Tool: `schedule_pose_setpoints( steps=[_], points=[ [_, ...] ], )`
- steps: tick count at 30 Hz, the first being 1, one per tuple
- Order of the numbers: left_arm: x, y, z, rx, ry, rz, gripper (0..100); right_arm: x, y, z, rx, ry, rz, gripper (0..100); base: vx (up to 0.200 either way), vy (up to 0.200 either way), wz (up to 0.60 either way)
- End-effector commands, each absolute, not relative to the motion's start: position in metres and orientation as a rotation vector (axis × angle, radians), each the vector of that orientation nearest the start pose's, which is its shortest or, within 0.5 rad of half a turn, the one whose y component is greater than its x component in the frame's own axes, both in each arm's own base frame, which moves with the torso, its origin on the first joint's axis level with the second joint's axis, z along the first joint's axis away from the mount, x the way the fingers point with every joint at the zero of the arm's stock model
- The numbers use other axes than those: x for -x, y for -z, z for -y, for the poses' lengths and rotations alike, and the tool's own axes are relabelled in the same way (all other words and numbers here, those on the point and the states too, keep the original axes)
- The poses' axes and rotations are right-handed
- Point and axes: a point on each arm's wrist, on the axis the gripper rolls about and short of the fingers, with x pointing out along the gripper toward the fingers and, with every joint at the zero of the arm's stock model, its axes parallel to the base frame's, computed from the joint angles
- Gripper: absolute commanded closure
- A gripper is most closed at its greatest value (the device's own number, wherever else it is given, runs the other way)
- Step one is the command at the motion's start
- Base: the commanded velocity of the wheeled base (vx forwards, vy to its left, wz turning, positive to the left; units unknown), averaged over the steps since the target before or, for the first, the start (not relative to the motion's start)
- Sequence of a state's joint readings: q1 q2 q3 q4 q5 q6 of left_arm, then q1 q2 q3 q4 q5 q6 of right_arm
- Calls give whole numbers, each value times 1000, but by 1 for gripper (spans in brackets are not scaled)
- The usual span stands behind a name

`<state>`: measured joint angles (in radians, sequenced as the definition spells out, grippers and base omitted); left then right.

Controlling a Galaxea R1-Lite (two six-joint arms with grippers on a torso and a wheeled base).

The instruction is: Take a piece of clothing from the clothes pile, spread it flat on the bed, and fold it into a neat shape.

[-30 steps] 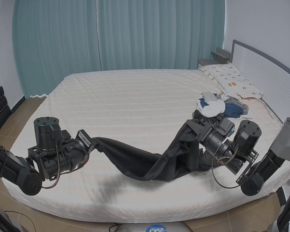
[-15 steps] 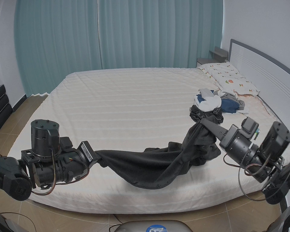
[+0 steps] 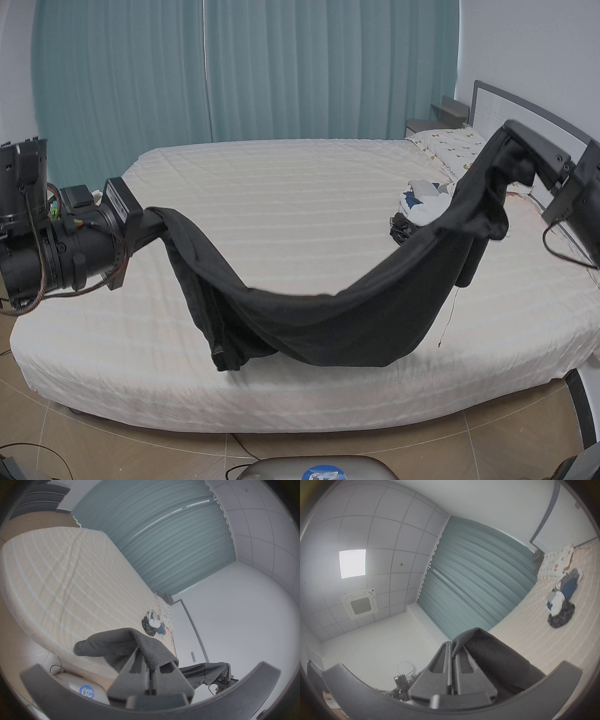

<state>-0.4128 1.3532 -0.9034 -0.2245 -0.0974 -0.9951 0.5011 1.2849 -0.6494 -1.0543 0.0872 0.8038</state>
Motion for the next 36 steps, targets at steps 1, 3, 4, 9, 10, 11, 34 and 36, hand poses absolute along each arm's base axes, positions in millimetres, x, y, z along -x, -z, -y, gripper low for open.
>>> schedule_pose_setpoints(
  steps=[1, 3, 4, 9, 10, 11, 34, 36],
  points=[
    [-258, -256, 87, 990, 221, -488, 100, -256, -286, -95, -853, -569, 129, 100, 0, 0, 0],
    [-281, -239, 91, 994, 175, -536, 100, -288, -268, -102, -843, -530, 80, 100, 0, 0, 0],
    [-290, -232, 91, 997, 155, -552, 100, -299, -261, -104, -838, -514, 65, 100, 0, 0, 0],
    [-324, -210, 88, 1024, 91, -587, 100, -338, -230, -116, -811, -471, 28, 100, 0, 0, 0],
    [-334, -207, 87, 1043, 92, -589, 100, -347, -225, -119, -809, -458, 52, 100, 0, 0, 0],
    [-339, -206, 86, 1055, 94, -587, 100, -353, -222, -121, -810, -451, 69, 100, 0, 0, 0],
    [-417, -163, 84, 1104, 62, -604, 100, -425, -172, -142, -661, -417, 106, 100, 200, 0, 0],
    [-421, -159, 84, 1103, 58, -611, 100, -428, -167, -141, -653, -409, 99, 100, 200, 0, 0]
  ],
)
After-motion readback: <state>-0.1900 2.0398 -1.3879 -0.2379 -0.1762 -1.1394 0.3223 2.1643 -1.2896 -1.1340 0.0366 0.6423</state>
